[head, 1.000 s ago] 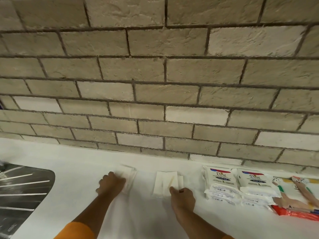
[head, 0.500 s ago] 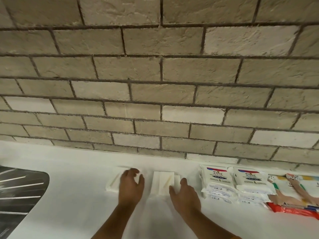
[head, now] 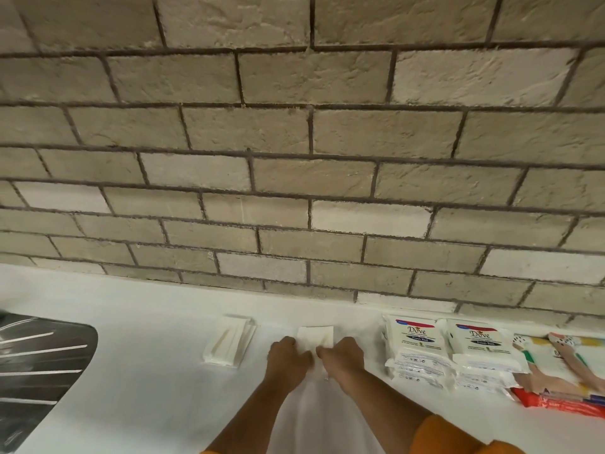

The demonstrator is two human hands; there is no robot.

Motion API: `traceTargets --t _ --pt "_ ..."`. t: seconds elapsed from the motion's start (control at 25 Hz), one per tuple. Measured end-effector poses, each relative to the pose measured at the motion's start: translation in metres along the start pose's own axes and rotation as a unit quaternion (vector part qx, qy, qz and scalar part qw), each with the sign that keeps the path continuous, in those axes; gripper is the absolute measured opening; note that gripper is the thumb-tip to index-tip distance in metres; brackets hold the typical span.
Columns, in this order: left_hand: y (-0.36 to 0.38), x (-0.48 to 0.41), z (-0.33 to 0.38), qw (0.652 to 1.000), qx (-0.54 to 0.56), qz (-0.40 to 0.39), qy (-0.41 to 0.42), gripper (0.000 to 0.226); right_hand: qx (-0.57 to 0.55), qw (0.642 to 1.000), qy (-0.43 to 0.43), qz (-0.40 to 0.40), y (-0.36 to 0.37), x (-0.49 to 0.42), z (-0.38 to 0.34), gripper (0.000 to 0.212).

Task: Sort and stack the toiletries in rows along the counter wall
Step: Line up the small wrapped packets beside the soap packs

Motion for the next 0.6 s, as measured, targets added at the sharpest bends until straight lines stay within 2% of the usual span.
traceTargets --t 0.12,0.16,0.24,0.32,0.36,0.44,0.52,0.6 --pt "-0.007 0.008 0.002 0.999 0.018 0.024 0.038 0.009 0.008 1.000 0.001 0.004 0.006 -0.001 -0.003 0.042" --pt "-0.011 0.010 -0.001 0.998 0.024 0.041 0.046 0.016 0.009 1.000 0.005 0.006 0.007 0.000 -0.004 0.043" --pt "-0.028 0.015 -0.011 0.987 0.003 0.130 0.094 0.031 0.016 1.000 0.006 0.004 0.011 0.001 -0.006 0.042" --pt "-0.046 0.018 -0.030 0.957 -0.094 0.234 0.144 0.032 0.016 1.000 -0.003 0.002 0.014 0.002 -0.009 0.038" --pt "-0.054 0.018 -0.045 0.942 -0.149 0.267 0.136 0.036 0.016 1.000 -0.006 0.002 0.017 0.003 -0.011 0.038" --pt "-0.068 0.019 -0.074 0.946 -0.180 0.261 0.062 0.057 0.018 1.000 -0.010 0.006 0.023 0.005 -0.018 0.040" --pt "-0.073 0.019 -0.097 0.962 -0.182 0.203 -0.015 0.080 0.016 1.000 -0.010 0.005 0.031 0.008 -0.024 0.036" --pt "-0.071 0.014 -0.112 0.967 -0.185 0.174 -0.016 0.086 0.009 1.000 -0.009 -0.001 0.040 0.011 -0.030 0.033"
Point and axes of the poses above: each hand's wrist, its own x-axis away from the middle knuckle, its own y-axis out of the palm, z = x × y, the point moved 3 cm from there along -x, towards the middle knuckle, and after that the axes turned 11 degrees about y, right-handed, at the moved point
